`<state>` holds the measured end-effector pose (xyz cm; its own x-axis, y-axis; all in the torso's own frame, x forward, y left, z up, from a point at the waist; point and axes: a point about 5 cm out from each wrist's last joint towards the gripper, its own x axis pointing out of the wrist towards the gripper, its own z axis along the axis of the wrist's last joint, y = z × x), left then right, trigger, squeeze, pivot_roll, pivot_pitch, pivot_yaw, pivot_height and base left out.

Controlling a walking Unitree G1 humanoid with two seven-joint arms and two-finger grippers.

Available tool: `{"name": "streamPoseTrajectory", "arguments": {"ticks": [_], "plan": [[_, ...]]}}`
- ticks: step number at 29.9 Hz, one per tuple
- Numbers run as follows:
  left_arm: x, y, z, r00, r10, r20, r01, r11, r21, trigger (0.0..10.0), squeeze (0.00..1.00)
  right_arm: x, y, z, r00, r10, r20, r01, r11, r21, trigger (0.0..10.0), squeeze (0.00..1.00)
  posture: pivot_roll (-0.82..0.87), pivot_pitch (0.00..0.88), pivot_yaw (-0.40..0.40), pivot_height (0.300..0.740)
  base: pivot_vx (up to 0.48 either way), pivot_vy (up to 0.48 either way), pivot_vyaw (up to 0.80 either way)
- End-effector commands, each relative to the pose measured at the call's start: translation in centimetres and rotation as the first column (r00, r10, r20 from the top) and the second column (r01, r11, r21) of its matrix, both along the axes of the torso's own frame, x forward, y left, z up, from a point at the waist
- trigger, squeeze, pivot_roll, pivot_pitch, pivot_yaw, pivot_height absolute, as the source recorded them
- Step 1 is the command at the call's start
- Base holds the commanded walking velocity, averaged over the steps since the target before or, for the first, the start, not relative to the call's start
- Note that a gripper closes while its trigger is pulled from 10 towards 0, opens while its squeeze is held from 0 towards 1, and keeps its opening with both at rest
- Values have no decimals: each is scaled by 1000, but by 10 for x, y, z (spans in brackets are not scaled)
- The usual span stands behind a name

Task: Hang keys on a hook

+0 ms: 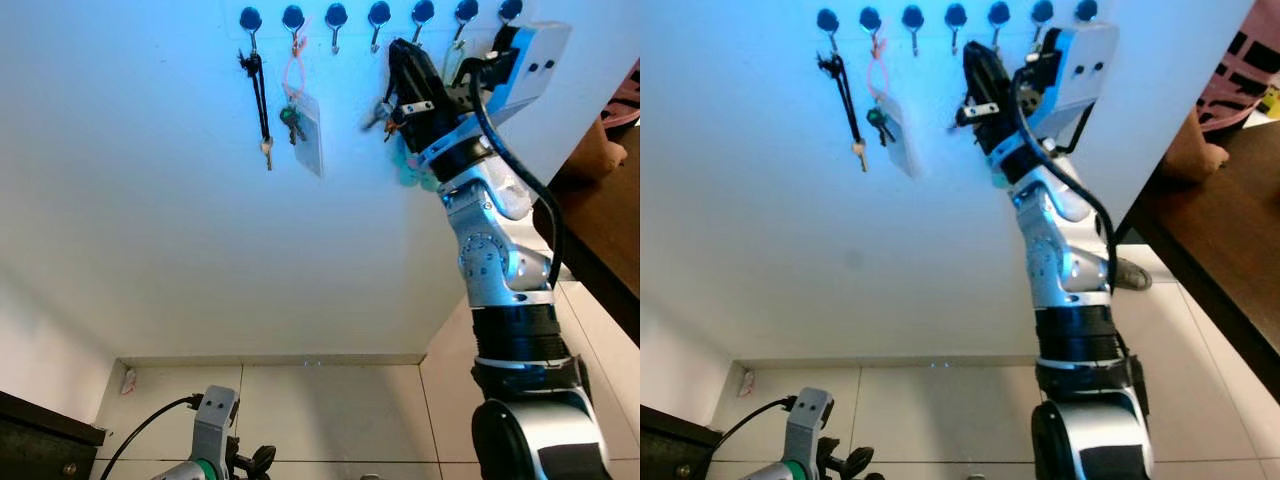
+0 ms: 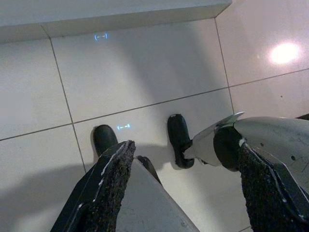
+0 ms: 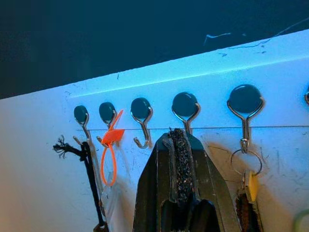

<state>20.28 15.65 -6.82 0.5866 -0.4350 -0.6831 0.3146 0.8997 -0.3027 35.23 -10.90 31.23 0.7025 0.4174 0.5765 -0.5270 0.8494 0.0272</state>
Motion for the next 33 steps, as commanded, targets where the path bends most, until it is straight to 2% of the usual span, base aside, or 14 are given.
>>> {"name": "streamPoseTrajectory", "arguments": {"ticks": [1,14,33], "plan": [[-8,1,-4,1000,5,-28,-5,1000,-5,10000,0,1,4,2,1000,2,9,-2,1000,-10,10000,0,-58,84,100,740,0,0,0],[-15,2,-7,999,-21,-43,21,1000,-3,10000,0,5,6,11,999,-17,31,18,999,-33,10000,0,-59,105,102,740,0,0,0],[-23,2,-11,997,-46,-61,46,999,5,10000,0,6,14,27,996,21,89,-17,999,-48,10000,0,-47,107,93,740,0,0,0]]}}
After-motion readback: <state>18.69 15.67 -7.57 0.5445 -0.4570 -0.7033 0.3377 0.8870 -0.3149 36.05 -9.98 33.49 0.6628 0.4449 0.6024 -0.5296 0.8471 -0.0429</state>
